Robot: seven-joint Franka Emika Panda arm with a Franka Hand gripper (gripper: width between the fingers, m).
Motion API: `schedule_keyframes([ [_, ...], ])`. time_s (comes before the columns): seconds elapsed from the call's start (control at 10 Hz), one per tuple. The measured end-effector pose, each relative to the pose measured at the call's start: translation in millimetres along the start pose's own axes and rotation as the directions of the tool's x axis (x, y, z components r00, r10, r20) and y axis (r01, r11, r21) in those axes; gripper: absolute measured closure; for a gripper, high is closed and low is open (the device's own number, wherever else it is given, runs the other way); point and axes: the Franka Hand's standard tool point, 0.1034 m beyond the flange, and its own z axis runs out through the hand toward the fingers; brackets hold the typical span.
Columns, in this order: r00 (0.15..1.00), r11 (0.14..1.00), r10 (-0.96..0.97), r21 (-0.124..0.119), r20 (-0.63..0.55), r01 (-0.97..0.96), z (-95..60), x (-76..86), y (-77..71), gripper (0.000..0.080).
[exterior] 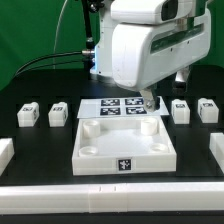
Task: Assemble one leg
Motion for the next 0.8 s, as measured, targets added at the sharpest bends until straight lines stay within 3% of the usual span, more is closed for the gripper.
schedule_keyframes([
  [0.8,1.0,1.0,0.0,0.001,0.0,0.0,0.4,-0.1,-0.1,0.015],
])
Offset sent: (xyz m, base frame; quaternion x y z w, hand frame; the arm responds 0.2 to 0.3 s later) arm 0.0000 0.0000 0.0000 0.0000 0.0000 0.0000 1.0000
